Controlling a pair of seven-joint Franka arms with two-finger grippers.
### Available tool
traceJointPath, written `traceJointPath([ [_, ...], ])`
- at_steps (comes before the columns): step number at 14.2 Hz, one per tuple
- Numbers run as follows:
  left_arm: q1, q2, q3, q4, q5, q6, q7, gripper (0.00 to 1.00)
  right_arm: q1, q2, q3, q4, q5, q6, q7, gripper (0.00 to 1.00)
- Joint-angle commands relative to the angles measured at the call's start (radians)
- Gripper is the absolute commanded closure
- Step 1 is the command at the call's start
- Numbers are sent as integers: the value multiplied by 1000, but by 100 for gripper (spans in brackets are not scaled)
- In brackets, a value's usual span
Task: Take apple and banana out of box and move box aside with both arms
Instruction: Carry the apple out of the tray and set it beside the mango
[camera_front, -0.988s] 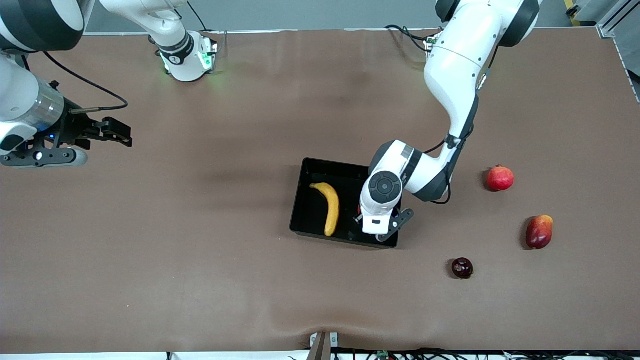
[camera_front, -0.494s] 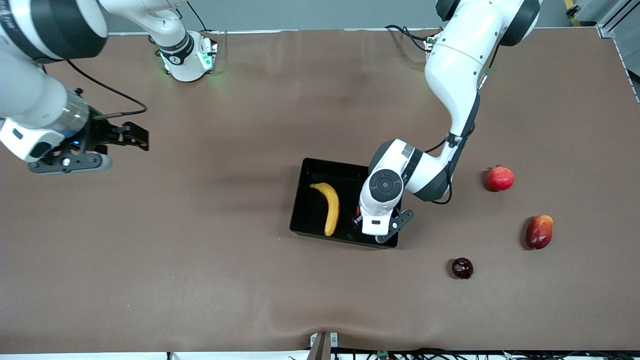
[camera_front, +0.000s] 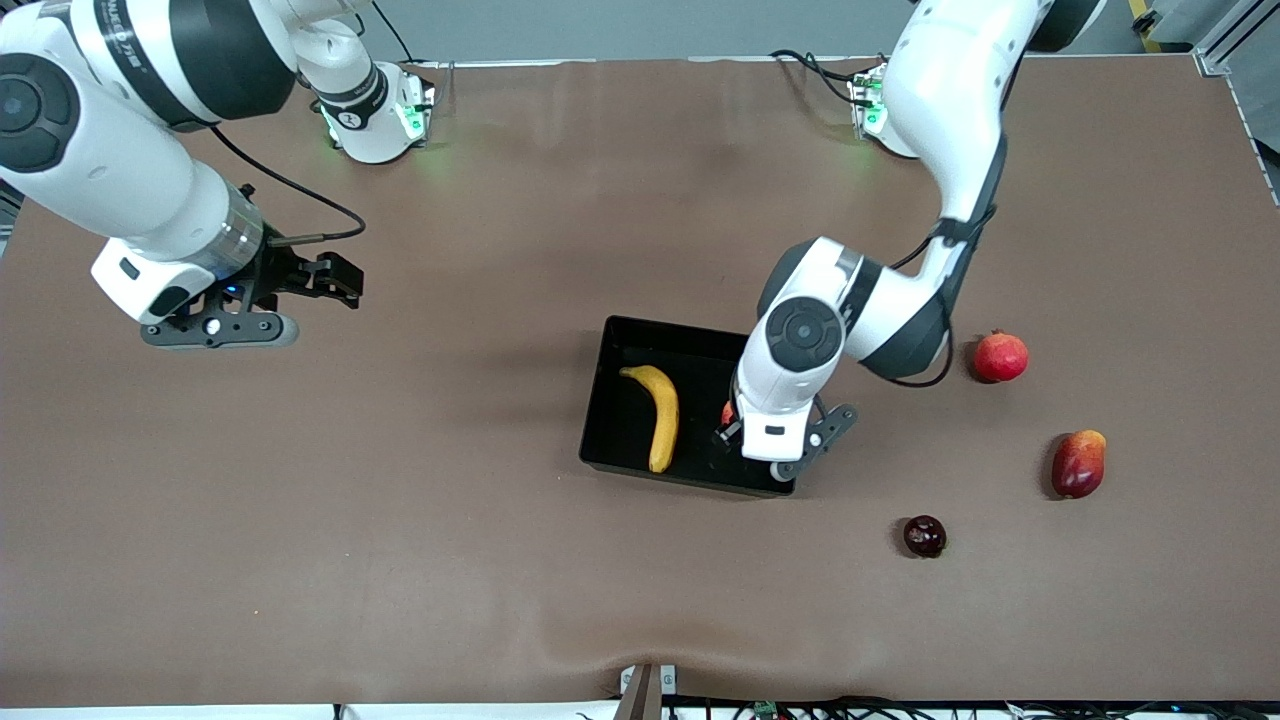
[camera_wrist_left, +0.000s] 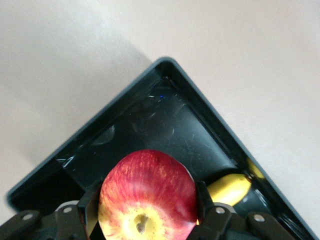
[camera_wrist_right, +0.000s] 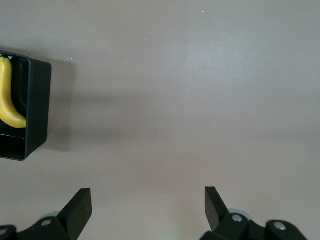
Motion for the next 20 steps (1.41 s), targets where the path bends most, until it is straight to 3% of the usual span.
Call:
traceJointPath([
  [1, 17, -70, 5, -18, 19, -58, 65, 100, 0, 7, -6, 15, 24, -2, 19, 0],
  [8, 108, -182, 5, -26, 19, -166, 279, 100, -15, 9, -8, 5, 30, -9, 19, 0],
  [16, 208, -218, 3, -36, 19, -247, 470, 100, -14, 14, -9, 3, 28, -16, 19, 0],
  [20, 281, -236, 3, -99, 19, -247, 603, 100, -21, 15, -9, 3, 28, -19, 18, 0],
])
